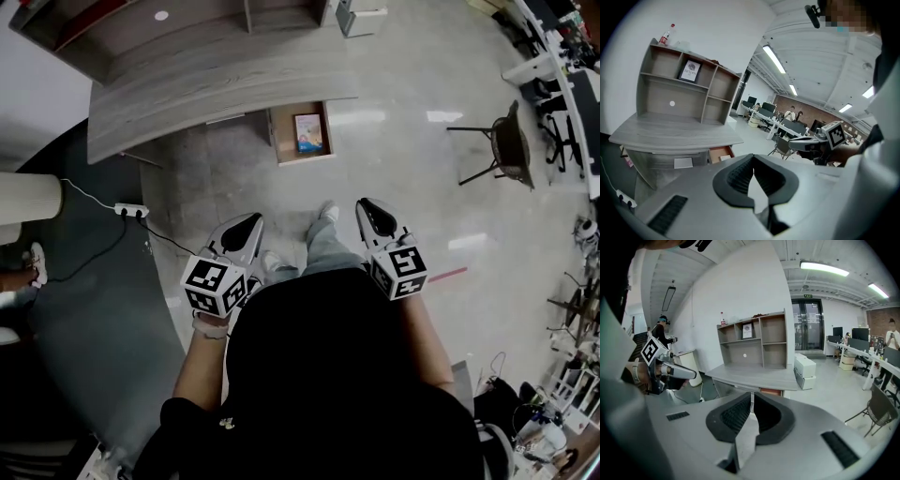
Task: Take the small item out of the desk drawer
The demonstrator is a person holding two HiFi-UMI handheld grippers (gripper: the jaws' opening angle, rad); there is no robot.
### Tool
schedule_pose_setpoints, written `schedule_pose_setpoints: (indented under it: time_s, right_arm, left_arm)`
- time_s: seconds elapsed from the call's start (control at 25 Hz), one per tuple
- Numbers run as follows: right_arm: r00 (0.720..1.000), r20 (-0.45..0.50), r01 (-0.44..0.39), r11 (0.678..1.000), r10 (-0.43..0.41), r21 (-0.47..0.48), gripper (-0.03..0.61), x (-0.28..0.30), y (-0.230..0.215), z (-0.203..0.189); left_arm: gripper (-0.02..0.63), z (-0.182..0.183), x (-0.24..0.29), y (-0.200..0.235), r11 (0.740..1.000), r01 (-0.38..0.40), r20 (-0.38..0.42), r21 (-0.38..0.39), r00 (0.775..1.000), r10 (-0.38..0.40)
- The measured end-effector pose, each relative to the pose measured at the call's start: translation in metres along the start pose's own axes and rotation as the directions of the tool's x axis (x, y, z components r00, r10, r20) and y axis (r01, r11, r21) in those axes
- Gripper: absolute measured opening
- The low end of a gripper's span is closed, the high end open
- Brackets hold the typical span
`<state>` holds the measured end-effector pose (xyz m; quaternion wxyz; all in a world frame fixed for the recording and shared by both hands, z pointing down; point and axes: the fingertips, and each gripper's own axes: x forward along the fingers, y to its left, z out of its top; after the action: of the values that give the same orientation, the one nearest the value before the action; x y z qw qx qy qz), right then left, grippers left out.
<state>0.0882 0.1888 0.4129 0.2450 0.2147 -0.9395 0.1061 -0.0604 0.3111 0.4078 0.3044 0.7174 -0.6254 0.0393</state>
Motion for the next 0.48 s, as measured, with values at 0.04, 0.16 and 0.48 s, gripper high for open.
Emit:
schedule_pose_setpoints:
  time_s: [0.04,0.16,0.48]
  right_arm:
    - [1.0,0.0,-0.006,1.0,0.006,0.006,0.014,0.004,-0.012,0.002]
    - [1.0,0.006,-0.025,1.0,0.025,0.011,0.014,0.018,-0.05,0.012]
    - [0.996,0.039,-0.078,0.995,0.076,0.064,0.014,0.045,-0.142,0.035]
  left_arm:
    - [0.009,0.005,0.012,0.0,1.0,-0.008,-0.008,-0.002,1.0,0.008]
    - [0.009,0.02,0.049,0.0,1.0,-0.03,-0.025,-0.005,0.999,0.03]
    - [0.009,0.051,0.144,0.003,0.995,-0.102,-0.078,-0.016,0.992,0.101]
